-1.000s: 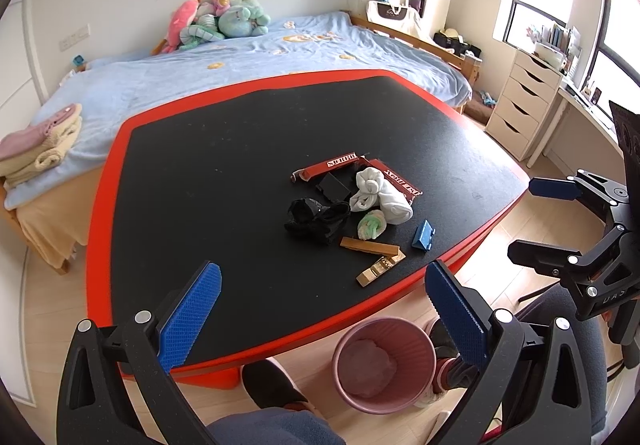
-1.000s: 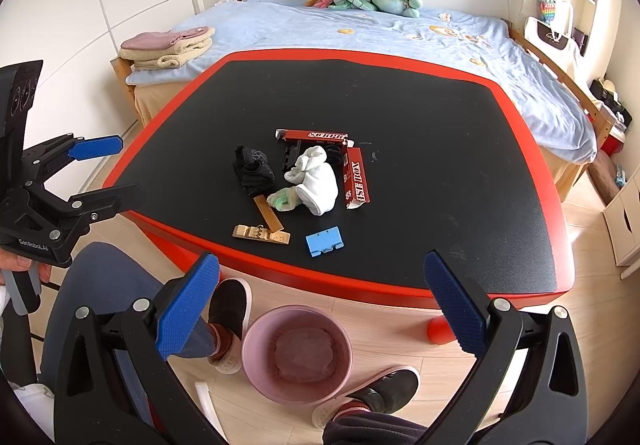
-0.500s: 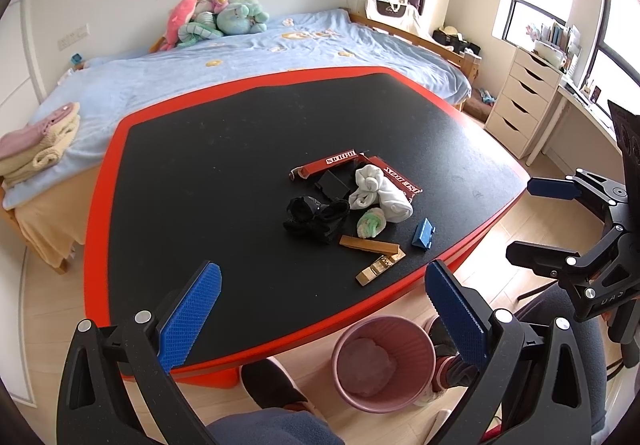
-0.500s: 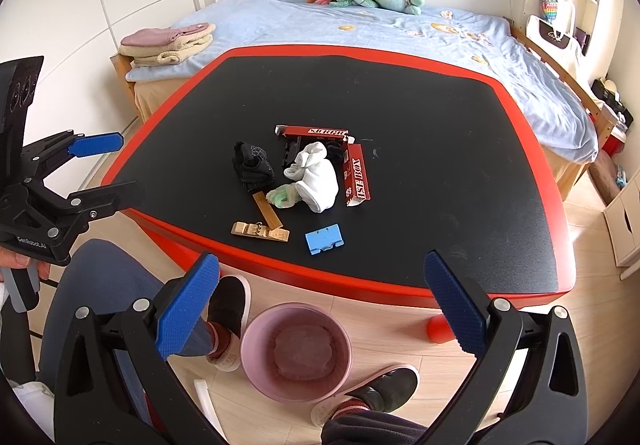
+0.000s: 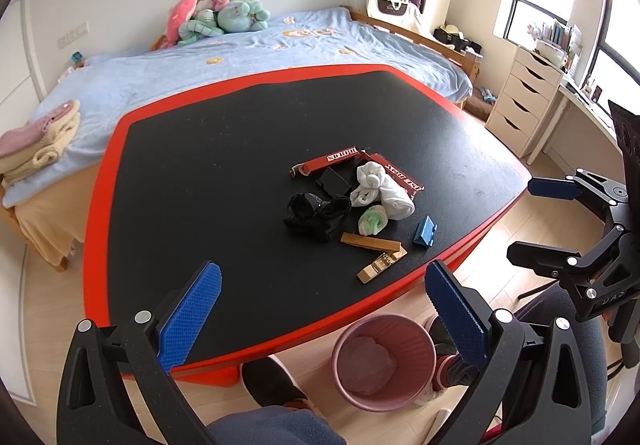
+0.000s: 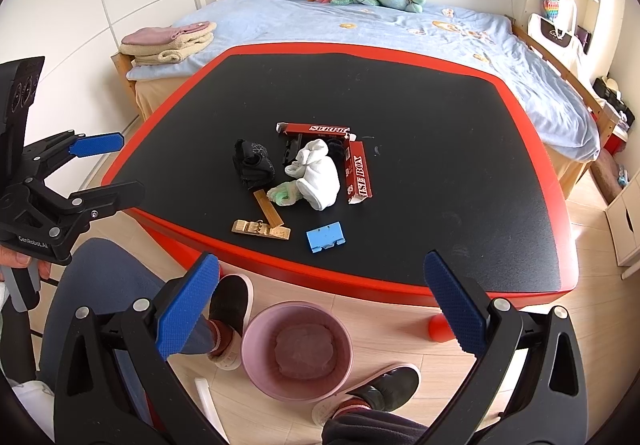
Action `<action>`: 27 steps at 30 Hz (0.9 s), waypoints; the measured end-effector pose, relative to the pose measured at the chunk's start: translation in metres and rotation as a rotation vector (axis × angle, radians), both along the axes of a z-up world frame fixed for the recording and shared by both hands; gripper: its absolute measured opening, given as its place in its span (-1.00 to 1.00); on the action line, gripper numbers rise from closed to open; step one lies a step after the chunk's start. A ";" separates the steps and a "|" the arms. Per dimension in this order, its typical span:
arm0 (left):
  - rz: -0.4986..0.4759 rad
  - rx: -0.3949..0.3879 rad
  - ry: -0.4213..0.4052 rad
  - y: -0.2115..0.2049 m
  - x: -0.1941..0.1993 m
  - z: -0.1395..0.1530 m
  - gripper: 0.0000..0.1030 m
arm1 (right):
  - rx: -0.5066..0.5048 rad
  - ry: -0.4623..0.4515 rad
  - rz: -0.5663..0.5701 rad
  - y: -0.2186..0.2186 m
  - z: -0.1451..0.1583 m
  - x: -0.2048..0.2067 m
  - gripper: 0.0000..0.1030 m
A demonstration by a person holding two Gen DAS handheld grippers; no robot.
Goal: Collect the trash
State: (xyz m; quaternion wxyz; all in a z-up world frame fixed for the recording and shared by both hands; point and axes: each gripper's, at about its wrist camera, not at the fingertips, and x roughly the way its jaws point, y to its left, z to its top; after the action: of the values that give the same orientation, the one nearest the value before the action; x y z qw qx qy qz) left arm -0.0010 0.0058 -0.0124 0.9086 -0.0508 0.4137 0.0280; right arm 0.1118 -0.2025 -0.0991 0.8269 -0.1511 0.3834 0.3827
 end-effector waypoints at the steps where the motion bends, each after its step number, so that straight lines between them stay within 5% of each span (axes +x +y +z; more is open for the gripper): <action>1: 0.001 -0.001 0.001 0.000 0.000 0.000 0.90 | -0.001 0.000 0.000 0.000 -0.001 0.000 0.95; 27: -0.091 -0.017 0.118 0.022 0.063 -0.038 0.90 | -0.117 0.045 0.088 0.032 -0.043 0.042 0.95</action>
State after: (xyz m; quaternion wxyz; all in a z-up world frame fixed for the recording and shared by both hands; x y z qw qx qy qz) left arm 0.0625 0.0274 -0.0504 0.8825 -0.0379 0.4686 -0.0139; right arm 0.1540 -0.1704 -0.1417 0.7900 -0.2072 0.4167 0.3991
